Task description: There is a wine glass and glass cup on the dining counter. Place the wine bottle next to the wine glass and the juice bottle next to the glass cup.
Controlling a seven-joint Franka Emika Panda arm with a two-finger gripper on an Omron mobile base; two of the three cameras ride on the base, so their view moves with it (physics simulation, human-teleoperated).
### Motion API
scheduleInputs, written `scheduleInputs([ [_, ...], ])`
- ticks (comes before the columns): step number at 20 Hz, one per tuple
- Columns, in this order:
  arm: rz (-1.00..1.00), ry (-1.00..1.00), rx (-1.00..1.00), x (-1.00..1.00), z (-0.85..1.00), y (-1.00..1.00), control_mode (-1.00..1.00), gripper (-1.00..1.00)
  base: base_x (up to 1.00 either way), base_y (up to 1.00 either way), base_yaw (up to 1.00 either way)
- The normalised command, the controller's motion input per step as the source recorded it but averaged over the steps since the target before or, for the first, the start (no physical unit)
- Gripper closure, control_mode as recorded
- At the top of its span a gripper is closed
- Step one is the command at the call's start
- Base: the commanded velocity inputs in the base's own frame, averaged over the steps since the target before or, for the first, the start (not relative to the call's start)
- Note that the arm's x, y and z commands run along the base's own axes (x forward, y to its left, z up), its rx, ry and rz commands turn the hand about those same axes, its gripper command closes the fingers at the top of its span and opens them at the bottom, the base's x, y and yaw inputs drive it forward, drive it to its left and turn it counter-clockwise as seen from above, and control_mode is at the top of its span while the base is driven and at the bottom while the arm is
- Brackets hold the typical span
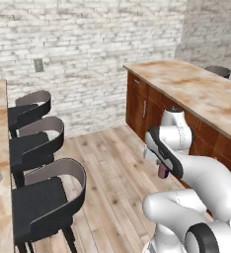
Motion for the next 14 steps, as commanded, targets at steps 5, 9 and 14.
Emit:
scheduleInputs([
  [5, 0.0, 0.0, 0.0, 0.0, 0.0, 0.0, 1.0, 1.0, 0.51, -0.35, 0.17],
  [9, 0.0, 0.0, 0.0, 0.0, 0.0, 0.0, 1.0, 1.0, 0.44, -0.4, 0.14],
  [14, 0.0, 0.0, 0.0, 0.0, 0.0, 0.0, 1.0, 1.0, 0.45, -0.39, 0.15],
])
